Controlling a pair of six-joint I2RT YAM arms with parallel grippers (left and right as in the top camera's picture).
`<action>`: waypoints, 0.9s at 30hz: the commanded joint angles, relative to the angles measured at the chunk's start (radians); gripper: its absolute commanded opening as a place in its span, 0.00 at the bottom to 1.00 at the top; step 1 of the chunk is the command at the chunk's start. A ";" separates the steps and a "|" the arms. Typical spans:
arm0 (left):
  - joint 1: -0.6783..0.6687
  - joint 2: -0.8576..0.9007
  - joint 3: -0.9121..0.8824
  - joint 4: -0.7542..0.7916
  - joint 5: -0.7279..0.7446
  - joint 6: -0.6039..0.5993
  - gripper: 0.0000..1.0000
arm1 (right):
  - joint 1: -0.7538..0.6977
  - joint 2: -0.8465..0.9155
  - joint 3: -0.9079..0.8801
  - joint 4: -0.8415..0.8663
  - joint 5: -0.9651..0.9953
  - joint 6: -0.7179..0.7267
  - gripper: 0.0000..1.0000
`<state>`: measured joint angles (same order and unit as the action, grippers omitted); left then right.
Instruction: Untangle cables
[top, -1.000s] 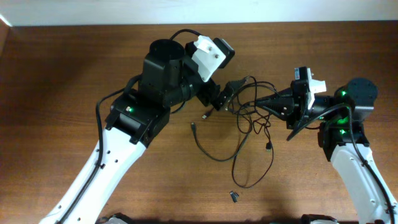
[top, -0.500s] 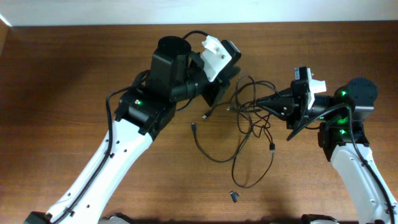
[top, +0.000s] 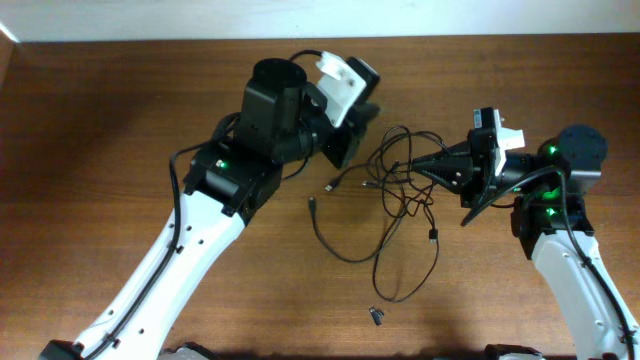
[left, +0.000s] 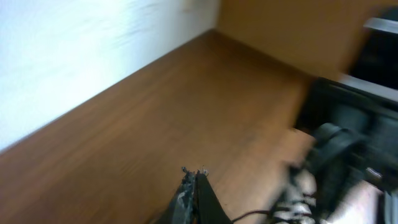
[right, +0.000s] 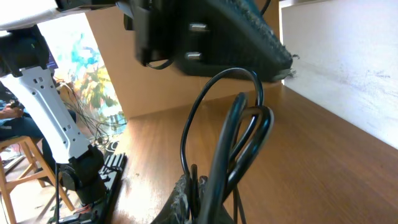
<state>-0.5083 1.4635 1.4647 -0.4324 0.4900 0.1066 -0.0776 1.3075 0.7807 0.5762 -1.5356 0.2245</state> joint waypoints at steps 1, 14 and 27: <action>0.003 -0.019 0.010 0.002 0.162 0.105 0.73 | 0.005 -0.003 0.007 0.000 -0.010 -0.010 0.04; 0.003 -0.043 0.010 0.047 0.262 0.067 0.99 | 0.005 -0.003 0.007 0.000 -0.010 -0.010 0.04; 0.001 -0.016 0.010 -0.017 0.178 0.039 0.84 | 0.005 -0.003 0.007 -0.003 -0.009 -0.010 0.04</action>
<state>-0.5083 1.4418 1.4643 -0.4488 0.7017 0.1490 -0.0776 1.3075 0.7807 0.5728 -1.5356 0.2245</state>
